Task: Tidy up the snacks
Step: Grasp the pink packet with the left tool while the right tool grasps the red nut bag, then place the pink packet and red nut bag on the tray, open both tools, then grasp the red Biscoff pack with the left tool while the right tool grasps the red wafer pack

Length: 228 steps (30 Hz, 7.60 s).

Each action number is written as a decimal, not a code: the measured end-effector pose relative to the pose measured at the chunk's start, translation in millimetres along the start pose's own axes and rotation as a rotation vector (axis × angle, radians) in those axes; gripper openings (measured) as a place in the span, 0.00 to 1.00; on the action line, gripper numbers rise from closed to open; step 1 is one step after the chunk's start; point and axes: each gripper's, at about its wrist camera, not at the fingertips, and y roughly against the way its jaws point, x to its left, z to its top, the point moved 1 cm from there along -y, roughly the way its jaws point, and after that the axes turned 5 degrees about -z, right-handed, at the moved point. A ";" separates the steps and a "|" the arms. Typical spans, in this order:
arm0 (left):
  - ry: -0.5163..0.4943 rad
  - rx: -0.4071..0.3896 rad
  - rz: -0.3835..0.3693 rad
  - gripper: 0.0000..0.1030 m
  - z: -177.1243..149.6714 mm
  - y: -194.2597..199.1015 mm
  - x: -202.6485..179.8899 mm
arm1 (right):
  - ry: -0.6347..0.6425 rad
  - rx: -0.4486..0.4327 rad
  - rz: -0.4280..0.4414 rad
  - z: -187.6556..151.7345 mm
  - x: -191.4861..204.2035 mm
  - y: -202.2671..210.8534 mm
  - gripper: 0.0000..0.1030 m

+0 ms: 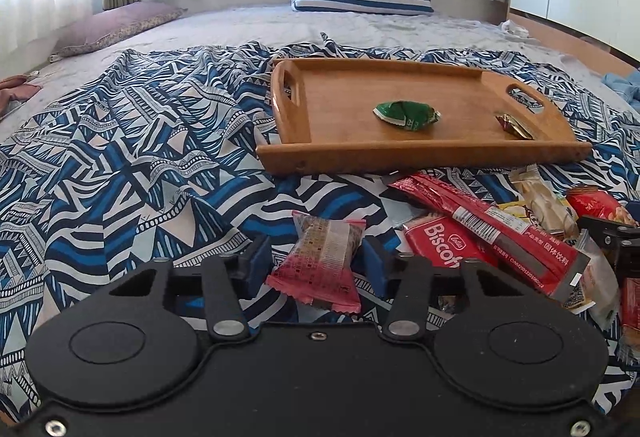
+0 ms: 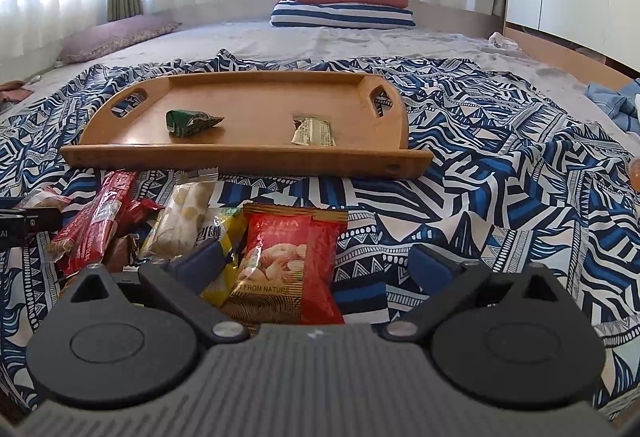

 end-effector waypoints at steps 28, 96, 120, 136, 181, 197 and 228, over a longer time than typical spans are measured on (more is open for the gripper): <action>0.012 -0.060 -0.045 0.26 47.0 13.7 -13.3 | -0.020 -0.033 0.084 38.9 1.8 17.2 0.45; 0.087 0.006 0.000 0.26 107.9 -124.2 -26.8 | 0.054 0.023 -0.014 99.6 -12.1 -112.4 0.47; -0.005 -0.110 -0.026 0.92 103.5 -62.6 -37.0 | 0.024 -0.079 0.050 102.2 -13.1 -72.5 0.91; 0.059 -0.128 -0.097 0.95 45.5 28.9 -36.4 | 0.075 -0.179 0.075 56.8 1.3 6.1 1.00; 0.063 -0.040 -0.066 0.30 -13.9 19.6 -47.3 | 0.055 -0.126 -0.041 -65.4 22.0 83.2 1.00; -0.035 -0.042 0.024 0.35 -47.4 37.8 -47.8 | 0.021 -0.140 -0.076 -75.9 30.4 74.1 1.00; -0.014 -0.062 -0.016 0.31 -48.0 37.9 -45.9 | 0.023 -0.112 0.045 -63.6 48.9 70.4 0.73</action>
